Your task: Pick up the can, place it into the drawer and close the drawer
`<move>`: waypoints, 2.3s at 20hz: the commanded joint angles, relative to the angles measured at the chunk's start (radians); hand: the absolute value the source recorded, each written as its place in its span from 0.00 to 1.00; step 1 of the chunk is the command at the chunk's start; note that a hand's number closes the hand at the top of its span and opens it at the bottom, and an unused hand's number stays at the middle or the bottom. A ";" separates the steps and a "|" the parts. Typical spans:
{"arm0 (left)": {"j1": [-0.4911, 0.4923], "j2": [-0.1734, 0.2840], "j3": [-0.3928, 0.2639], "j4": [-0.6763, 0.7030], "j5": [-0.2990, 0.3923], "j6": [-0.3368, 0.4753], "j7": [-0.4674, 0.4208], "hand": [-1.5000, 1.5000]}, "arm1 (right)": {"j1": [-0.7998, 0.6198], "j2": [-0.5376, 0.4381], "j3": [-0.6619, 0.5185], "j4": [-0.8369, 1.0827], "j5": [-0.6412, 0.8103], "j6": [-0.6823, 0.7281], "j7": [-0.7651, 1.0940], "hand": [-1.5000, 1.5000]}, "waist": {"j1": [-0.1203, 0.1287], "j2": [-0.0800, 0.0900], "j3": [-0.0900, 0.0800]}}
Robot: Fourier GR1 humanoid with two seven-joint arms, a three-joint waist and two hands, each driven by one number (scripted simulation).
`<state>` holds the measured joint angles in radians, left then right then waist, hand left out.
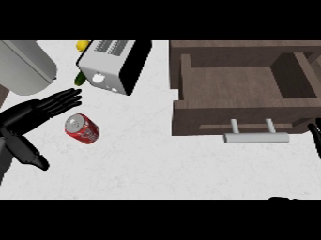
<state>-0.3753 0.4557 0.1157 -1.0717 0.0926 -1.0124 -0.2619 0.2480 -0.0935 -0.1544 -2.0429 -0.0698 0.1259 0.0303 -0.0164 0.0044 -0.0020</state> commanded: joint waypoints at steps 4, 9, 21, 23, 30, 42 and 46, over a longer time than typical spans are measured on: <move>-0.050 0.004 -0.060 0.126 -0.143 -0.034 -0.264 0.00 | -0.011 0.011 -0.013 0.047 0.013 0.002 -0.058 0.00 | -0.004 0.001 0.000; -0.049 0.034 -0.113 0.219 -0.201 0.014 -0.402 0.00 | 0.003 -0.012 -0.031 0.030 -0.031 0.039 -0.037 0.00 | -0.016 0.005 -0.001; -0.095 0.091 -0.240 0.409 -0.272 0.118 -0.610 0.00 | -0.010 0.025 0.022 0.037 0.042 0.007 -0.042 0.00 | -0.016 0.008 -0.002; -0.114 0.056 -0.269 0.438 -0.279 0.147 -0.603 0.00 | -0.018 0.040 0.044 -0.026 0.045 -0.010 -0.008 0.00 | -0.023 0.008 -0.003; -0.148 0.068 -0.303 0.576 -0.284 0.169 -0.675 0.00 | -0.005 0.019 0.026 -0.034 0.023 0.014 0.004 0.00 | -0.029 0.011 -0.003; -0.209 0.045 -0.367 0.673 -0.299 0.208 -0.748 0.00 | 0.010 0.024 0.012 -0.056 0.021 0.010 0.004 0.00 | -0.025 0.008 -0.002; -0.254 -0.016 -0.376 0.713 -0.297 0.255 -0.714 0.00 | -0.003 0.008 0.006 -0.031 0.004 0.029 0.020 0.00 | -0.028 0.010 -0.002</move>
<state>-0.6123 0.4821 -0.2437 -0.3984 -0.1994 -0.6165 -0.8582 0.2431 -0.0784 -0.1471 -2.0818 -0.0566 0.1435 0.0375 -0.0453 0.0136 -0.0025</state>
